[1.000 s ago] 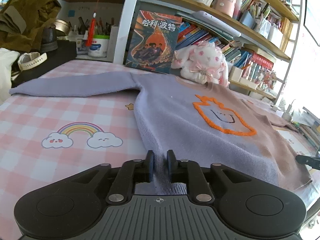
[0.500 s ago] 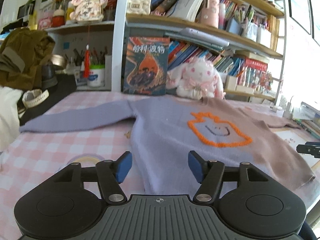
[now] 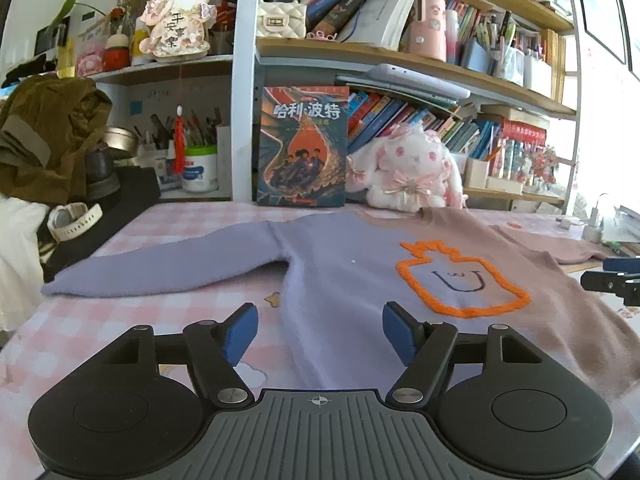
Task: Fold clothes
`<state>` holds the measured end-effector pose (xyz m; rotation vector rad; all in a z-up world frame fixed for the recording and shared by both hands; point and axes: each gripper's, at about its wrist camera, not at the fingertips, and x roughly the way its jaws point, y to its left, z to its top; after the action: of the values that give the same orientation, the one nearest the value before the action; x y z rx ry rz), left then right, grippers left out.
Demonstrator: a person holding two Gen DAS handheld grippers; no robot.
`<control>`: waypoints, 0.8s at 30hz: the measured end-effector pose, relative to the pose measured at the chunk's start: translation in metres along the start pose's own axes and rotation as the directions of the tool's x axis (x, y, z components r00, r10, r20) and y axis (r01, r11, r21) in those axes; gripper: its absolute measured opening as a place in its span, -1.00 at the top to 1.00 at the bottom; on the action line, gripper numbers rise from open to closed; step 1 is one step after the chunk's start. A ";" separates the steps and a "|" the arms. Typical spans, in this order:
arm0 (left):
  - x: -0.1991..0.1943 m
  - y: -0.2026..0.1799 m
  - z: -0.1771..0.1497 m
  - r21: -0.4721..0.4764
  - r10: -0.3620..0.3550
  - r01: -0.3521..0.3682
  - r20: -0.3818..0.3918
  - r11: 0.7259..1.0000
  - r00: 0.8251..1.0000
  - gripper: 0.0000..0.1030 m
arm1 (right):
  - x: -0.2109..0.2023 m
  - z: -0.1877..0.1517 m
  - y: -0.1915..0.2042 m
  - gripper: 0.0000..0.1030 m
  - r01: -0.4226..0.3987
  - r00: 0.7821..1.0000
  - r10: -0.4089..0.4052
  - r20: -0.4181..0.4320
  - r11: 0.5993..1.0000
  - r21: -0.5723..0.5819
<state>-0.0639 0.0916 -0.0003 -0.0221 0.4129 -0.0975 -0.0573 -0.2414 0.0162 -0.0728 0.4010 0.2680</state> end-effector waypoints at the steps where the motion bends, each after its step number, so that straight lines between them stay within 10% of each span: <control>1: 0.002 0.003 0.001 -0.001 0.005 -0.005 0.000 1.000 1.000 -0.38 | 0.003 0.002 0.002 -0.37 -0.006 1.000 0.006 0.001 1.000 -0.004; 24: 0.053 0.065 0.027 -0.021 0.205 -0.204 0.018 0.979 0.979 -0.40 | 0.075 0.030 0.038 -0.42 -0.193 0.980 0.196 0.033 0.978 -0.074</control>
<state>0.0011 0.1515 0.0010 0.0009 0.3942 0.1095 0.0103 -0.1826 0.0130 -0.0977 0.3585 0.4764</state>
